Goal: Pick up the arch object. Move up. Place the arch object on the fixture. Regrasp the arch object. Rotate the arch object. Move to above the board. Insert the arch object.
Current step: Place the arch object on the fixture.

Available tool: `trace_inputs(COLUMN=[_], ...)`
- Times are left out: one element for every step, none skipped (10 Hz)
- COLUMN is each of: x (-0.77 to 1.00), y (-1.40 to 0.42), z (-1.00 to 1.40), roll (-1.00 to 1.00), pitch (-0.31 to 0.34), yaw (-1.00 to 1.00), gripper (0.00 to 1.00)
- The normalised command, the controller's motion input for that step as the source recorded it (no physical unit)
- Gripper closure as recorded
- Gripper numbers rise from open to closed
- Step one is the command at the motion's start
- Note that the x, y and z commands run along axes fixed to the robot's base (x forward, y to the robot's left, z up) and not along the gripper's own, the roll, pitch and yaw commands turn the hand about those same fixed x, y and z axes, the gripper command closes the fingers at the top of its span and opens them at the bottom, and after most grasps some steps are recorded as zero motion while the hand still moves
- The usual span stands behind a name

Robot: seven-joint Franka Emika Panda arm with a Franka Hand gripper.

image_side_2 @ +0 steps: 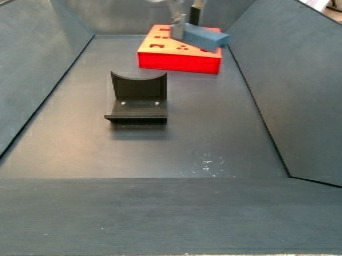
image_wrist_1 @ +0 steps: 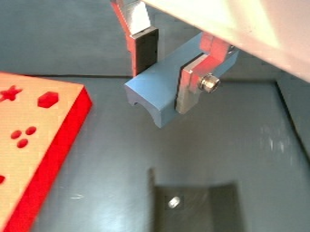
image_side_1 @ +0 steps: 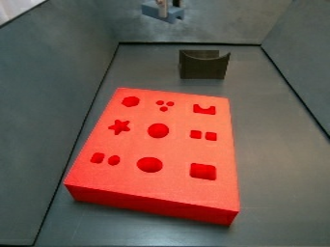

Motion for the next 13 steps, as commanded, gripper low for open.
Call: trace_inputs(x=[1.00,1.00,1.00,1.00,1.00,1.00,1.00,0.97,0.87,0.78,0.69,0.24,0.15], y=[-0.31,-0.28,-0.22,-0.20,-0.15,-0.13,-0.10,-0.06,-0.04,-0.03,-0.02,0.87,0.83], z=[-0.17,-0.16,-0.14,-0.13,-0.11,-0.10,-0.09,-0.07,-0.05,-0.04,-0.03,0.52,0.49], roll=[0.12,0.12,0.13,0.13,0.15,0.15,0.18,0.21,0.20,0.18,0.15,-1.00,-1.00], pitch=[-0.012,-0.012,-0.012,-0.010,-0.006,-0.002,0.011,0.032,0.054,0.076,0.096,0.022,0.034], yaw=[-1.00,-1.00,-1.00,-1.00,-1.00,-1.00,-1.00,-1.00,-0.85,-0.60,-0.40,-0.17,-0.14], gripper=[1.00,1.00,1.00,1.00,1.00,1.00,1.00,1.00,1.00,1.00,1.00,1.00,1.00])
